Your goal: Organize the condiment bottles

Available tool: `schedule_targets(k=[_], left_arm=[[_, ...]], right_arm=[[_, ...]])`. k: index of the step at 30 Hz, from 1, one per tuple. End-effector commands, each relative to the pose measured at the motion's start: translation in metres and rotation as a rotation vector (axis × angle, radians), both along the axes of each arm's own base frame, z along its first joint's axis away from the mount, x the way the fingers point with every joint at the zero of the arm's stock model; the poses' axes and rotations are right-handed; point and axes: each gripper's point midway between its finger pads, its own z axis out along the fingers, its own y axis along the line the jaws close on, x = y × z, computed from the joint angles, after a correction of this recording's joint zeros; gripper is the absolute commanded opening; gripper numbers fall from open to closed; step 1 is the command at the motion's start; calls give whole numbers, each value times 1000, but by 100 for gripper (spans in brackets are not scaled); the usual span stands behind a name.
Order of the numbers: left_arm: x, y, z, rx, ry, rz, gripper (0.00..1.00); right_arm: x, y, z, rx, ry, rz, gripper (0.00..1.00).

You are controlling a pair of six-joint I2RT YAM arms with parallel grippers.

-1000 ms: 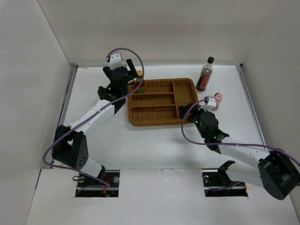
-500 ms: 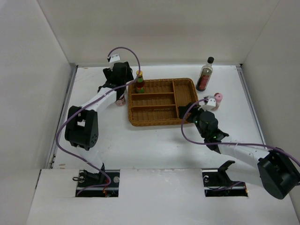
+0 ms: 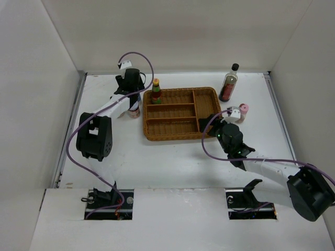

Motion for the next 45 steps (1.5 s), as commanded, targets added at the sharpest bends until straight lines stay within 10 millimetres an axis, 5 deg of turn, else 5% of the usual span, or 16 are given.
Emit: schedule_targets(k=[1,4,12,15,19,23,28,34,39,45], left_arm=[[12,0,30,-24,-70,-1,51],[7,2,62,-38,-146,8,35],[-36,9,190,-91,-451,50,30],[-58,7,232,-115,-555,44,30],[-93,-2,287,-154,-687,11,29],[-115,-30,330,-155,-753,-80,29],[-115,-109,323,-206,-719,-276,29],[-101,-198,277,-256,-617,-437,29],[-78,-240,234,-250,-557,-485,29],[-45,-265,190,-226,-509,-509,29]], right_arm=[[9,3,30,40,-73,-2,85],[8,6,28,46,-68,9,84],[-21,20,81,128,-268,116,79],[-40,24,104,175,-358,163,61],[-43,18,107,188,-382,139,27],[-31,0,90,176,-318,27,20],[-22,-33,80,191,-270,-107,25],[-36,-28,100,259,-334,-24,13],[-39,-33,102,272,-352,-39,15],[-32,-32,93,255,-326,-50,16]])
